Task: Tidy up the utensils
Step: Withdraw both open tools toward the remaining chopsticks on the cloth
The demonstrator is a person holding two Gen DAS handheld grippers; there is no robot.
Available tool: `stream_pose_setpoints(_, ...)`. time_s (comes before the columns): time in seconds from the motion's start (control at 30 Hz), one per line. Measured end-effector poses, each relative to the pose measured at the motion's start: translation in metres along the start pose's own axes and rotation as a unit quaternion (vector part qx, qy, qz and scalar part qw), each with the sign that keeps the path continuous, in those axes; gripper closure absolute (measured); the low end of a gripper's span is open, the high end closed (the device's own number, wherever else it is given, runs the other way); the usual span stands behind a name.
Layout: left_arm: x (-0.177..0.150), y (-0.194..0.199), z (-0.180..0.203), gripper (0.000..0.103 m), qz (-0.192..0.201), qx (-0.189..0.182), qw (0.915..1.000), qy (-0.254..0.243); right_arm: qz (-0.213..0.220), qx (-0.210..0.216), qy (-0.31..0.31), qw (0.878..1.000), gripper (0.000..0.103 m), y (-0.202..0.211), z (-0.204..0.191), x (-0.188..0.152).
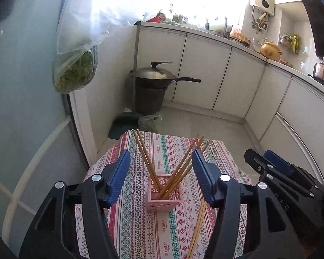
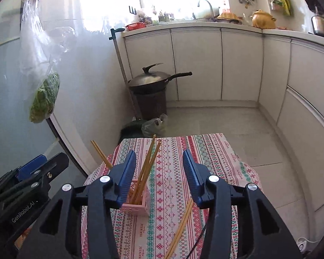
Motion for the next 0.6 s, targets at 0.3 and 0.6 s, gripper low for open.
stream_pose_setpoints(0.3,-0.021,-0.001,0.004,0.029,-0.005,0.019,0.9998,-0.004,0.012,-0.042,0.001,0.999,0.035,0.012,0.022,-0.017)
stream_pose_setpoints(0.6,-0.044,-0.002,0.008,0.018,-0.02,0.024,0.9995,-0.009,-0.013,-0.07,-0.008,0.997,0.024,0.011,0.045,-0.045)
Point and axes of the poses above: each gripper's, at about its wrist camera, not at the fingertips, and y roughly against the way its jaws point, z to its right, x to its top, the point moved 6 cm from there along -y, roughly the way its jaws point, and after that the axes turned 3 degrees about -y, right-handed, at the moved point
